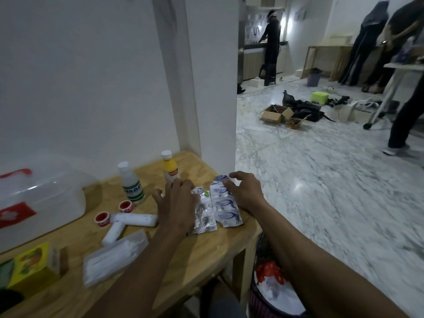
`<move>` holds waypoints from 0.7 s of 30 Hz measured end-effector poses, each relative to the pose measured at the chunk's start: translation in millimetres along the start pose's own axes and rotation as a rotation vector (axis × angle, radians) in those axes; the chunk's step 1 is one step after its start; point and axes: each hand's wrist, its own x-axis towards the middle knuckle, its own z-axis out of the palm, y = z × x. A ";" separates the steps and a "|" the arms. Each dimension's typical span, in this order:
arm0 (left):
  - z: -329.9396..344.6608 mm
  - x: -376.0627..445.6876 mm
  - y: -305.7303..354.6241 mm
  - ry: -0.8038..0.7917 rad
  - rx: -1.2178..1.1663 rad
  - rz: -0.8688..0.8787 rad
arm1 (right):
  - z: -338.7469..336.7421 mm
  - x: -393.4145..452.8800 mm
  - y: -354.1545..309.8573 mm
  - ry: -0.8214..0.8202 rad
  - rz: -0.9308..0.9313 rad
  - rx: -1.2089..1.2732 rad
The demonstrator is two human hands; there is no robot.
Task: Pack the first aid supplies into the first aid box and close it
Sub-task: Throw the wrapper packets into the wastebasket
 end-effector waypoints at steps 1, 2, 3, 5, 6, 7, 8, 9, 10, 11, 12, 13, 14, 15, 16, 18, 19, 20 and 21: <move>0.3 0.8 -0.2 0.001 0.000 0.000 | 1.3 1.3 -0.1 0.006 -0.001 0.017; 0.3 1.3 -0.4 0.000 0.001 -0.003 | 2.4 1.6 -0.4 0.012 0.003 0.034; 0.4 1.9 -0.8 0.003 0.001 -0.006 | 3.4 1.9 -0.1 0.020 0.004 0.052; -0.8 2.4 -1.2 0.013 -0.002 -0.012 | 2.3 1.0 -0.5 0.040 0.012 0.097; -2.3 2.3 -1.0 0.016 -0.005 -0.013 | 0.0 0.2 -0.2 0.055 0.018 0.127; -4.5 2.2 -0.4 0.022 -0.015 -0.014 | -3.4 -1.0 -0.1 0.072 0.020 0.167; -7.5 2.1 0.6 0.030 -0.033 -0.015 | -8.0 -2.6 0.1 0.089 0.020 0.206; -10.9 2.1 2.0 0.040 -0.054 -0.016 | -13.9 -4.8 -0.4 0.108 0.009 0.238; -15.0 2.0 4.1 0.050 -0.073 -0.017 | -21.1 -8.3 -2.0 0.132 -0.004 0.258; -19.0 2.3 6.5 0.060 -0.090 -0.017 | -29.3 -11.5 -3.9 0.163 -0.018 0.275; -22.9 2.6 9.4 0.073 -0.106 -0.013 | -38.1 -14.3 -5.2 0.200 -0.027 0.293; -26.6 3.3 13.4 0.090 -0.123 -0.006 | -47.7 -16.8 -6.3 0.238 -0.037 0.310; -30.3 4.3 18.7 0.113 -0.137 0.004 | -58.0 -18.8 -7.3 0.273 -0.046 0.320; -34.4 5.0 25.1 0.137 -0.148 0.013 | -68.7 -21.0 -8.2 0.304 -0.056 0.325; -38.3 5.6 32.5 0.155 -0.157 0.020 | -79.7 -22.8 -7.9 0.332 -0.063 0.324; -44.2 7.9 50.6 0.181 -0.170 0.041 | -103.4 -26.6 -6.4 0.387 -0.072 0.323; -46.2 8.9 60.9 0.190 -0.175 0.055 | -115.6 -28.7 -4.7 0.414 -0.077 0.320; -47.3 9.8 71.5 0.201 -0.179 0.072 | -127.2 -30.6 -2.4 0.441 -0.081 0.313; -47.1 10.8 82.6 0.214 -0.187 0.090 | -138.2 -32.3 0.9 0.467 -0.083 0.309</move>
